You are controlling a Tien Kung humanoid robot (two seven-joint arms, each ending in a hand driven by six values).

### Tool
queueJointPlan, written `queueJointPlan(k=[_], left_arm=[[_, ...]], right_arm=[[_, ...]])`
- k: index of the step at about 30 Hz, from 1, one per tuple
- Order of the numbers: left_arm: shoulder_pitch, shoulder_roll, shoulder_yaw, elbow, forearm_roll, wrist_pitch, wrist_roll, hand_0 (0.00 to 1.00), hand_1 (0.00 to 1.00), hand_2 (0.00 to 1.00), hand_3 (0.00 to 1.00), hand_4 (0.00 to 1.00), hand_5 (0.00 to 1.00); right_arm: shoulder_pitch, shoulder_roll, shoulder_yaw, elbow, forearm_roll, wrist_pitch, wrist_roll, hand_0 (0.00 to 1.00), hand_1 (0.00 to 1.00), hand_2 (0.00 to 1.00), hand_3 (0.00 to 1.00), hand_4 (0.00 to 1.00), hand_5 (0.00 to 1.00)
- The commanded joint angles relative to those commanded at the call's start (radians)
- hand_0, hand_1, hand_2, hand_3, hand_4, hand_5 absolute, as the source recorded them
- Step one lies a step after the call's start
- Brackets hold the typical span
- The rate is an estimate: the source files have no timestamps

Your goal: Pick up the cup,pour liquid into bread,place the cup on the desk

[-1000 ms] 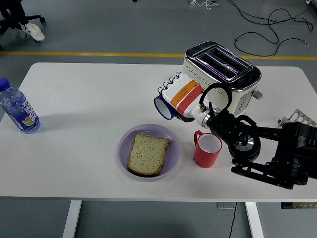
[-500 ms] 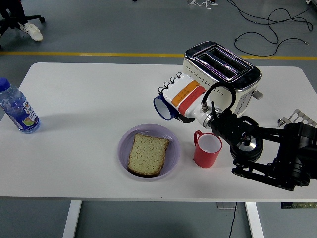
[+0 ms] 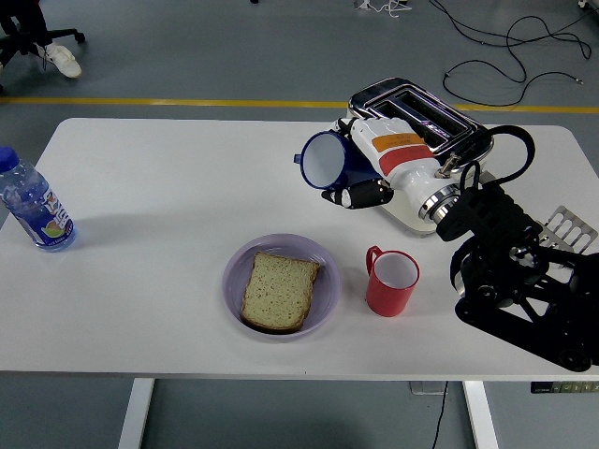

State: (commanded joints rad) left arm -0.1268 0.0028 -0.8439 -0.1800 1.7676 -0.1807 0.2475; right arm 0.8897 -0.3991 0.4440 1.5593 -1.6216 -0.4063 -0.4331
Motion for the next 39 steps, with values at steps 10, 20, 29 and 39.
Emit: queueJointPlan(k=[10,20,29,39], left_arm=[[0.001,0.001,-0.003,0.0,0.002,0.005,0.001,0.649,0.686,0.705,0.59,0.301,0.887],[0.0,0.002,-0.012,0.0,0.012,0.009,0.002,0.649,0.686,0.706,0.59,0.3,0.891],[0.0,0.002,-0.017,0.0,0.024,0.011,0.003,0.649,0.686,0.705,0.59,0.301,0.887],[-0.002,0.002,-0.025,0.0,0.041,0.012,0.003,0.649,0.686,0.705,0.59,0.299,0.892]], right_arm=[[-0.169,-0.046,0.222,0.13,0.262,-0.021,-0.041,0.375,0.407,0.527,0.547,0.613,0.002],[-0.3,-0.055,0.427,0.064,0.317,-0.109,-0.021,0.376,0.403,0.525,0.546,0.605,0.002],[-0.454,-0.056,0.534,0.005,0.363,-0.146,0.138,0.38,0.398,0.521,0.546,0.591,0.002],[-0.576,-0.014,0.612,-0.075,0.317,-0.165,0.323,0.383,0.399,0.52,0.546,0.591,0.002]])
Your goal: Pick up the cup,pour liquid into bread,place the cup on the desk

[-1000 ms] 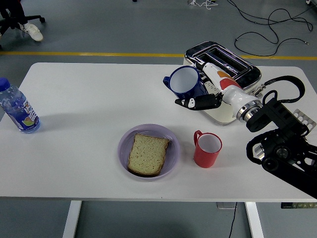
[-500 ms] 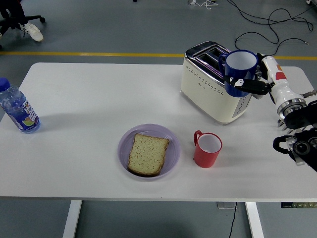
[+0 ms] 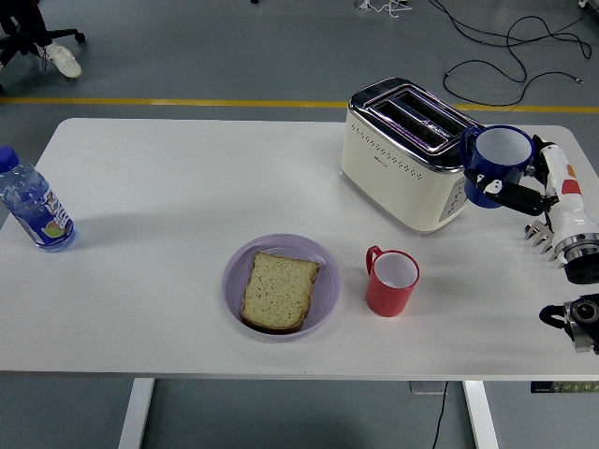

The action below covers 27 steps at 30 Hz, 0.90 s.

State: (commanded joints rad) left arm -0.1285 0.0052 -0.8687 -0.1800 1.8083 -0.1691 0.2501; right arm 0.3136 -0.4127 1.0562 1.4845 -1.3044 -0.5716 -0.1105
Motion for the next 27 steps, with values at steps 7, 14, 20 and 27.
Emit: queueJointPlan(k=[7,14,20,27], left_arm=[[-0.001,0.001,-0.005,0.0,0.009,0.001,0.0,0.648,0.686,0.705,0.59,0.3,0.894],[-0.003,0.003,-0.007,0.0,0.017,0.001,0.0,0.648,0.686,0.705,0.59,0.299,0.895],[-0.005,0.004,-0.008,0.0,0.021,0.0,0.0,0.648,0.686,0.705,0.59,0.298,0.895],[-0.007,0.004,-0.008,0.0,0.019,-0.001,0.0,0.648,0.686,0.705,0.589,0.299,0.896]], right_arm=[[-0.082,0.07,0.087,-0.049,-0.003,-0.022,0.094,0.383,0.395,0.519,0.546,0.588,0.002],[-0.146,0.117,0.113,-0.086,-0.009,-0.034,0.13,0.385,0.39,0.515,0.546,0.577,0.002],[-0.182,0.146,0.108,-0.134,-0.021,-0.058,0.231,0.389,0.393,0.517,0.547,0.569,0.002],[-0.208,0.169,0.102,-0.222,-0.003,-0.06,0.327,0.394,0.394,0.518,0.547,0.565,0.002]])
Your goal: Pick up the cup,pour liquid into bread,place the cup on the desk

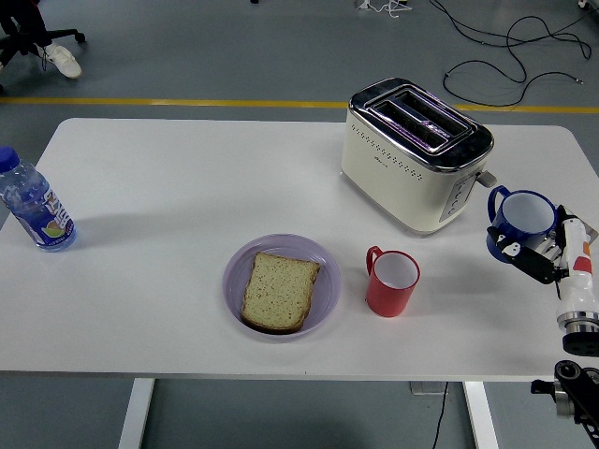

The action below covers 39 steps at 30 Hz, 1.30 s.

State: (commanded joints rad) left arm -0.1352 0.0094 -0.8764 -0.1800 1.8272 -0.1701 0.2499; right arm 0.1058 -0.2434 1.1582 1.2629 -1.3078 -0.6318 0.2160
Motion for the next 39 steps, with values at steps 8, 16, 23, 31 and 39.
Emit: queueJointPlan(k=[8,16,23,31,39], left_arm=[[0.0,0.0,0.001,0.0,0.005,0.0,-0.001,0.648,0.686,0.705,0.59,0.298,0.896],[-0.002,0.0,0.001,0.0,0.005,-0.001,-0.001,0.648,0.686,0.705,0.589,0.296,0.892],[-0.002,0.0,0.002,0.0,0.008,-0.001,-0.001,0.649,0.686,0.705,0.589,0.297,0.893],[-0.003,0.0,0.001,0.0,0.009,0.0,-0.002,0.648,0.686,0.705,0.589,0.299,0.894],[-0.002,0.0,0.001,0.0,0.015,-0.001,-0.003,0.648,0.686,0.705,0.589,0.3,0.894]], right_arm=[[-0.006,0.018,-0.004,-0.07,0.013,0.006,0.03,0.395,0.396,0.519,0.548,0.563,0.002],[-0.008,0.038,-0.009,-0.108,0.068,0.024,0.084,0.395,0.397,0.52,0.549,0.562,0.002],[-0.007,0.057,-0.014,-0.147,0.083,0.045,0.124,0.41,0.408,0.528,0.551,0.557,0.002],[-0.021,0.069,-0.011,-0.177,0.081,0.063,0.141,0.418,0.413,0.534,0.552,0.559,0.002],[-0.026,0.078,-0.012,-0.21,0.074,0.083,0.161,0.42,0.416,0.542,0.553,0.56,0.002]])
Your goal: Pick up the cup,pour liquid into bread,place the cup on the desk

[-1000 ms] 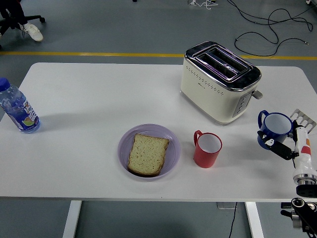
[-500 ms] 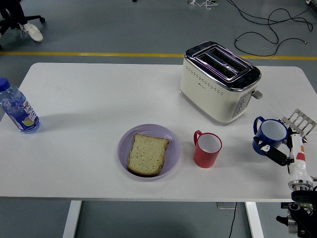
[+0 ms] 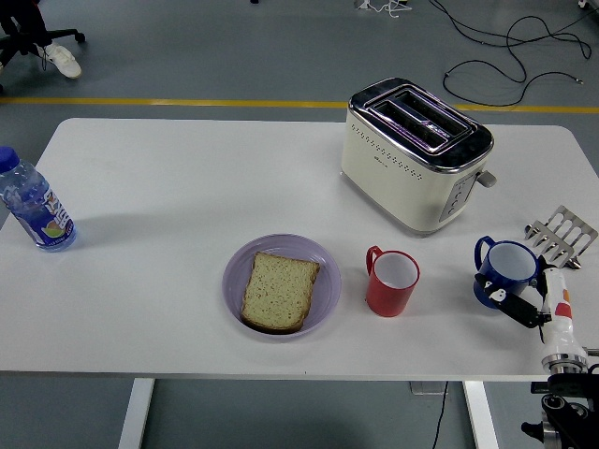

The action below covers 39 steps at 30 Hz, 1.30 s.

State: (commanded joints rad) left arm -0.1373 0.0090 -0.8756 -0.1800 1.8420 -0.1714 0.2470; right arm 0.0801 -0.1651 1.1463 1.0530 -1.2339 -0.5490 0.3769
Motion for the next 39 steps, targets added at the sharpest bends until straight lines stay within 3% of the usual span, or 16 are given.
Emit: queueJointPlan(k=[32,38,39], left_arm=[[-0.002,0.0,0.004,0.0,0.0,-0.002,-0.001,0.648,0.686,0.705,0.589,0.302,0.894],[-0.002,0.0,0.005,0.0,0.002,-0.003,-0.001,0.65,0.686,0.706,0.59,0.303,0.897],[-0.001,0.0,0.005,0.0,0.002,-0.003,-0.001,0.649,0.687,0.705,0.59,0.302,0.897]], right_arm=[[0.026,0.01,-0.051,-0.034,-0.011,0.022,-0.008,0.427,0.429,0.559,0.555,0.567,0.002],[0.025,0.017,-0.054,-0.051,-0.041,0.054,-0.035,0.416,0.427,0.564,0.555,0.597,0.002],[0.025,0.018,-0.055,-0.052,-0.042,0.055,-0.036,0.509,0.484,0.585,0.606,0.762,0.128]])
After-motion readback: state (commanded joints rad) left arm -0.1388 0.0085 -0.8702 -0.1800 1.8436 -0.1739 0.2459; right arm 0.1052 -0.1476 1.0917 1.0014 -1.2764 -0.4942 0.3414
